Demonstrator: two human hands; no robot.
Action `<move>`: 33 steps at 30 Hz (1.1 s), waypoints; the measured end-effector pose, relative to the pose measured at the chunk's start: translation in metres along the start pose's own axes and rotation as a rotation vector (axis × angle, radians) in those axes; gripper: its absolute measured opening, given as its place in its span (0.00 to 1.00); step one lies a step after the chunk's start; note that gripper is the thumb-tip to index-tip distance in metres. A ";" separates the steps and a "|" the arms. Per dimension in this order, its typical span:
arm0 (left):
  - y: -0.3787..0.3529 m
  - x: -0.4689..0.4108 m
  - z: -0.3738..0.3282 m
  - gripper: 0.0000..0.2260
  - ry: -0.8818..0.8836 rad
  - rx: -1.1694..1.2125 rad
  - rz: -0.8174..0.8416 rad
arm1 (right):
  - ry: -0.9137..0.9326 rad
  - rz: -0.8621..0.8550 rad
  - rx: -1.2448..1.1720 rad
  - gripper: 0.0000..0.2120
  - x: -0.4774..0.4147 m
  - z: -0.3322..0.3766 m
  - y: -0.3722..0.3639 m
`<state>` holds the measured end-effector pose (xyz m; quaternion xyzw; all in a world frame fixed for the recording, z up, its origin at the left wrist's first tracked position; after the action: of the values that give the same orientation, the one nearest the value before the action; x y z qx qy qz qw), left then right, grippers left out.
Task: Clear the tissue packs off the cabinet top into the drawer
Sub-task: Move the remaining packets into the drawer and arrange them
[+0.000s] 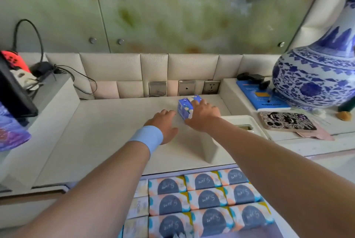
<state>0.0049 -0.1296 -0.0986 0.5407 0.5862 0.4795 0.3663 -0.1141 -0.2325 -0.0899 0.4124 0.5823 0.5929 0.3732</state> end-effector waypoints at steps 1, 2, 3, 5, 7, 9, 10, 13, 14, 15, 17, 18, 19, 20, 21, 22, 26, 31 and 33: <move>-0.005 -0.009 0.001 0.27 -0.010 -0.003 0.002 | -0.013 -0.005 0.028 0.31 -0.011 0.001 -0.006; -0.009 -0.016 0.002 0.27 -0.018 -0.011 0.006 | -0.020 -0.011 0.056 0.30 -0.021 0.003 -0.011; -0.011 -0.022 0.005 0.27 -0.024 -0.014 0.007 | -0.028 -0.013 0.069 0.28 -0.030 0.004 -0.014; -0.012 -0.032 0.011 0.27 -0.031 0.002 -0.019 | -0.053 0.019 0.056 0.24 -0.046 0.007 -0.020; -0.007 -0.042 0.020 0.27 -0.038 0.034 -0.089 | -0.056 0.075 0.023 0.22 -0.059 0.013 -0.025; -0.004 -0.049 0.029 0.30 -0.059 0.070 -0.165 | 0.010 0.140 -0.066 0.20 -0.067 0.024 -0.027; -0.003 -0.053 0.034 0.31 -0.074 0.073 -0.181 | 0.068 0.198 -0.140 0.19 -0.068 0.031 -0.028; -0.010 -0.059 0.050 0.34 -0.087 0.039 -0.128 | 0.259 0.328 -0.266 0.19 -0.068 0.049 -0.025; -0.013 -0.059 0.056 0.33 -0.068 0.051 -0.099 | 0.292 0.323 -0.253 0.19 -0.069 0.051 -0.024; -0.017 -0.058 0.061 0.30 -0.044 0.079 -0.074 | 0.295 0.280 -0.217 0.21 -0.073 0.051 -0.023; -0.022 -0.056 0.068 0.25 -0.016 0.138 -0.046 | 0.193 0.142 -0.096 0.26 -0.085 0.044 -0.026; -0.024 -0.054 0.070 0.24 -0.013 0.154 -0.036 | 0.102 0.091 -0.040 0.29 -0.091 0.038 -0.029; -0.024 -0.053 0.070 0.24 -0.012 0.167 -0.026 | 0.003 0.076 0.010 0.30 -0.096 0.032 -0.034; -0.024 -0.052 0.071 0.24 -0.010 0.180 -0.018 | -0.089 0.102 0.054 0.31 -0.098 0.025 -0.039; -0.024 -0.052 0.072 0.25 -0.003 0.191 -0.012 | -0.162 0.153 0.078 0.33 -0.100 0.020 -0.044; -0.023 -0.051 0.072 0.25 0.009 0.196 -0.004 | -0.207 0.205 0.076 0.35 -0.100 0.016 -0.048; -0.020 -0.043 0.078 0.24 0.080 0.207 0.023 | -0.163 0.170 -0.057 0.31 -0.100 0.016 -0.047; -0.018 -0.030 0.086 0.15 0.071 0.178 0.035 | -0.052 0.169 -0.234 0.35 -0.081 0.043 -0.049; -0.019 -0.022 0.087 0.15 0.070 0.158 0.079 | -0.037 0.240 -0.241 0.37 -0.068 0.052 -0.055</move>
<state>0.0852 -0.1362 -0.1421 0.5735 0.6127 0.4646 0.2826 -0.0419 -0.2734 -0.1498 0.4421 0.4465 0.6910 0.3574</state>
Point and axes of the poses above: each hand's wrist, its own x-axis away from the middle knuckle, its own y-axis out of the back of the hand, z = x × y, the point moved 4 cm from there along -x, towards the middle knuckle, and after that the axes turned 7 degrees about -y, right-handed, at the moved point
